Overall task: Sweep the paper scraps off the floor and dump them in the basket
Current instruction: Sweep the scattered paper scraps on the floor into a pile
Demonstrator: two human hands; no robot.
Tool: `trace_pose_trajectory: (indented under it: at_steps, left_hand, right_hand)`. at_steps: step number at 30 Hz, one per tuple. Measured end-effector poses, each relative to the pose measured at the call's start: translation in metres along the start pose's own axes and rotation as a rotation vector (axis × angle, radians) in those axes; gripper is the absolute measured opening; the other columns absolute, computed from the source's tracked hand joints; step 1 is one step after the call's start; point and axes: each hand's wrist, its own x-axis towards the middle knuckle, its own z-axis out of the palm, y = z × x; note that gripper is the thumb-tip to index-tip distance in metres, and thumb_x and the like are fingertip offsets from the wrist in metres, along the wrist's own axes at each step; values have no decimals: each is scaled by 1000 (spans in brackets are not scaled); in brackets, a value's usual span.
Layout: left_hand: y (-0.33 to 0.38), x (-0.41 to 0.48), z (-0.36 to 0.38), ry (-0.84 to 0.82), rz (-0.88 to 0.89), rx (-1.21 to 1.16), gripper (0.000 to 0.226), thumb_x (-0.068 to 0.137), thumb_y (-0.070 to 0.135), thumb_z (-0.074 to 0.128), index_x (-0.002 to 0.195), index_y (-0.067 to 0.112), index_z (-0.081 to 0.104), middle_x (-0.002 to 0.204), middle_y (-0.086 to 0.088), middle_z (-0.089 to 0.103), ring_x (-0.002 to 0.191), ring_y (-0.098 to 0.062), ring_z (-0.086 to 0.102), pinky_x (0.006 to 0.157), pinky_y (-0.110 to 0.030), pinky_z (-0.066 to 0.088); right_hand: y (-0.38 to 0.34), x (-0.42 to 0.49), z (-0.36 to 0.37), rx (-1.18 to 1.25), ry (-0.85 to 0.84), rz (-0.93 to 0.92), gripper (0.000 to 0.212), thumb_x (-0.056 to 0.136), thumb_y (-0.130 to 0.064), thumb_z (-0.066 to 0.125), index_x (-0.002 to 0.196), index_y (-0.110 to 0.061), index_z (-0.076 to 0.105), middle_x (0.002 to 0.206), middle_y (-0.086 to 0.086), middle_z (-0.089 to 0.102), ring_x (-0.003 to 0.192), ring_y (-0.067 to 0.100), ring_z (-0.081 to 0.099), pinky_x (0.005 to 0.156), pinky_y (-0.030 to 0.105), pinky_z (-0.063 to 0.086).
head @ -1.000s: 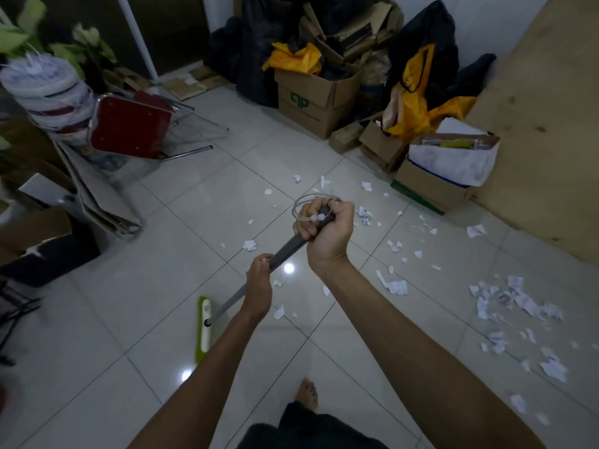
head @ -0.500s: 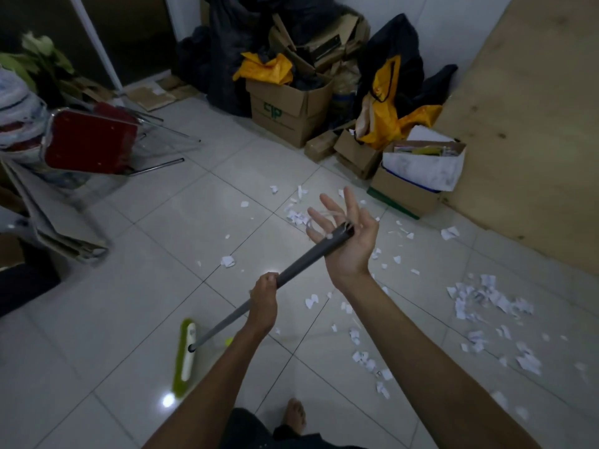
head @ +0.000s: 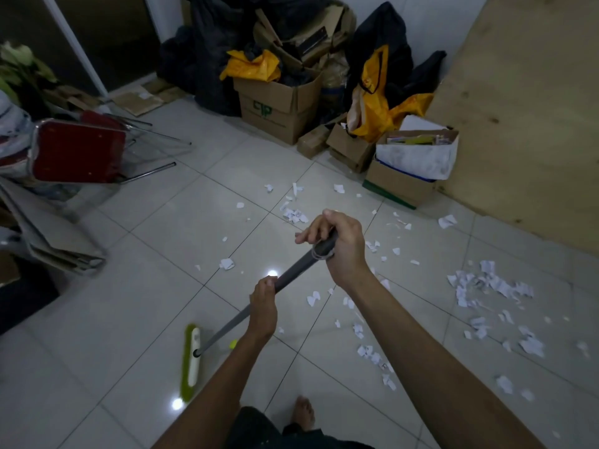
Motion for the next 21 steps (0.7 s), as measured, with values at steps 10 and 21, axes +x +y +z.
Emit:
trace_pose_trajectory:
  at_steps: [10, 21]
  left_hand:
    - [-3, 1, -5, 0, 6, -7, 29, 98, 33, 23, 101, 26, 51, 101, -4, 56, 102, -23, 50, 94, -41, 41]
    - [-3, 0, 21, -9, -16, -36, 22, 101, 22, 28, 102, 25, 50, 107, -4, 55, 113, -25, 50, 101, -38, 38]
  right_hand:
    - [10, -3, 11, 138, 59, 62, 31, 73, -26, 33, 44, -17, 38, 39, -1, 28, 34, 13, 24, 42, 21, 20]
    - [1, -7, -14, 98, 155, 23, 41, 75, -27, 34, 42, -11, 50, 40, 8, 43, 44, 25, 49, 53, 27, 47]
